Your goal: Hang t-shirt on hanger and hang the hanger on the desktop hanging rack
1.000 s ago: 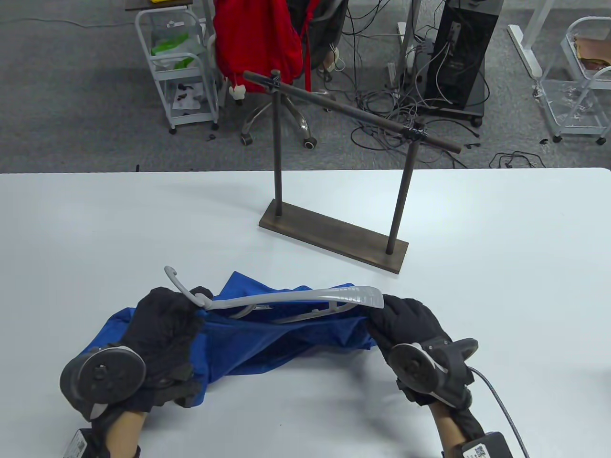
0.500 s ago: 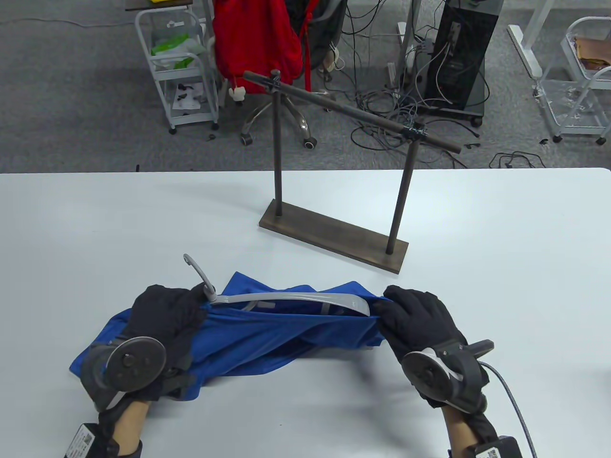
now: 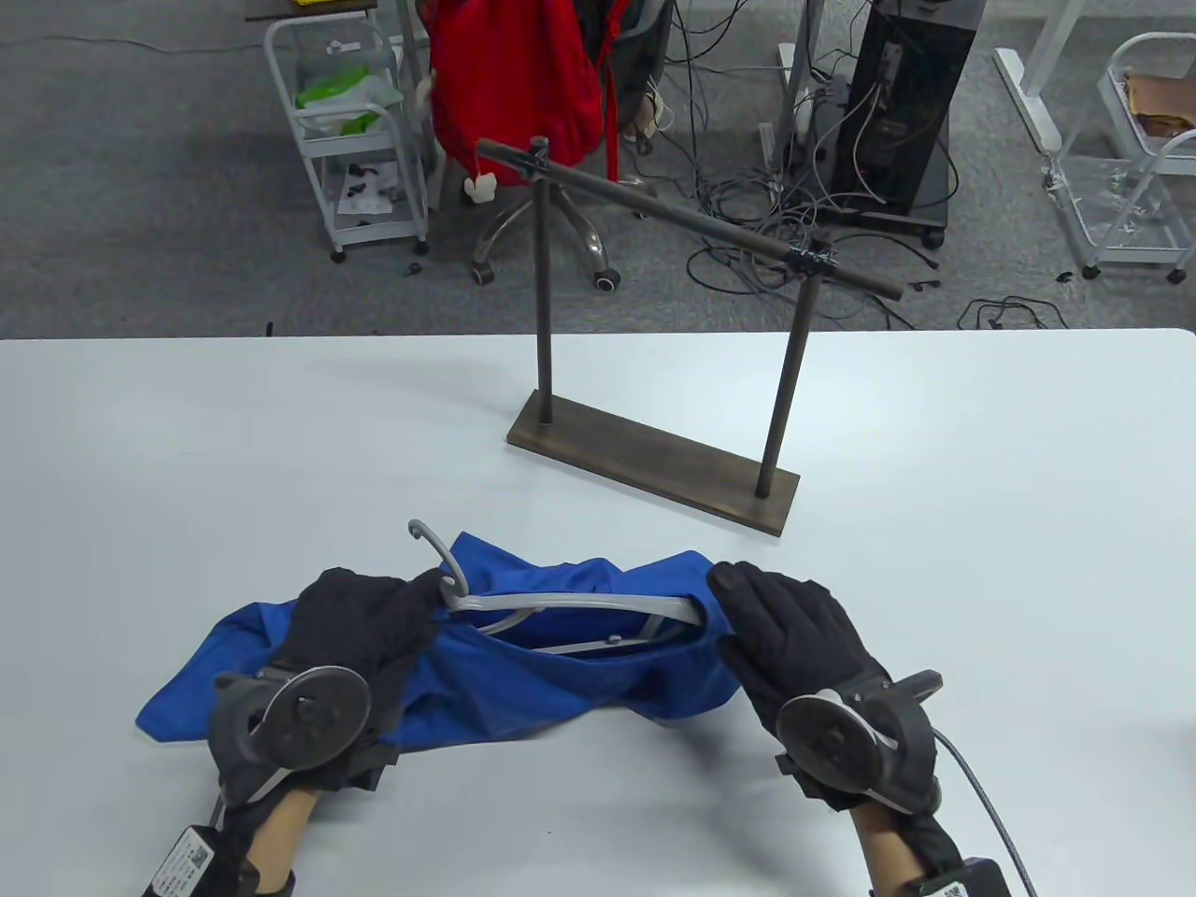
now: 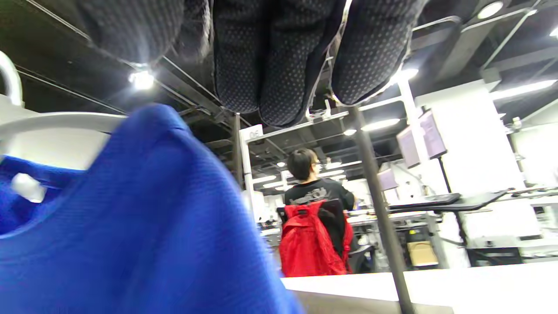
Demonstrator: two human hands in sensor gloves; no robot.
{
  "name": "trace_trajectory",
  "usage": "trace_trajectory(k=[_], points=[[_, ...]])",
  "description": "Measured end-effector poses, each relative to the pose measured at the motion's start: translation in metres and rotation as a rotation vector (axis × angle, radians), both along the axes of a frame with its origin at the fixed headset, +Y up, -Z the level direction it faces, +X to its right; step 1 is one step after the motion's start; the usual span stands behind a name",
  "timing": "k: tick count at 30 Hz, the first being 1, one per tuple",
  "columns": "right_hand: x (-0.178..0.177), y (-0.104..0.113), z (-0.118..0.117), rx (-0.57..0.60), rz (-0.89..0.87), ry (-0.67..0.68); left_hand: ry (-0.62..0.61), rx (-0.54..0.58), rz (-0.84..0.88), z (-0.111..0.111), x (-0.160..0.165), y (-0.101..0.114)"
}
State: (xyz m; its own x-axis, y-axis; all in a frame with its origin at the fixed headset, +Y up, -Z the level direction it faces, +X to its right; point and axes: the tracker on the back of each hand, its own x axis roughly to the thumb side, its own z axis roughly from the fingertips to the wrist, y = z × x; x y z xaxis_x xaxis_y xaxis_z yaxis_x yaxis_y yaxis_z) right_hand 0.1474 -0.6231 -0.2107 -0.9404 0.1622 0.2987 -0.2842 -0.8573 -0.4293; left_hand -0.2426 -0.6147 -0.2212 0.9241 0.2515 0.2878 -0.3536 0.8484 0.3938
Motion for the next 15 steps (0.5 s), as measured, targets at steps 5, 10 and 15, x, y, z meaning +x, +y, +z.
trace_trajectory(k=[5,10,15], points=[[-0.004,-0.016,-0.011,-0.198,0.095,0.007,-0.027,0.01,-0.009,0.005,0.007,0.001],[-0.024,-0.019,-0.005,-0.169,0.117,0.022,-0.049,0.023,-0.068,0.011,0.023,-0.001],[-0.046,-0.018,0.008,-0.086,0.124,0.073,-0.092,0.002,-0.11,0.017,0.041,-0.006]])
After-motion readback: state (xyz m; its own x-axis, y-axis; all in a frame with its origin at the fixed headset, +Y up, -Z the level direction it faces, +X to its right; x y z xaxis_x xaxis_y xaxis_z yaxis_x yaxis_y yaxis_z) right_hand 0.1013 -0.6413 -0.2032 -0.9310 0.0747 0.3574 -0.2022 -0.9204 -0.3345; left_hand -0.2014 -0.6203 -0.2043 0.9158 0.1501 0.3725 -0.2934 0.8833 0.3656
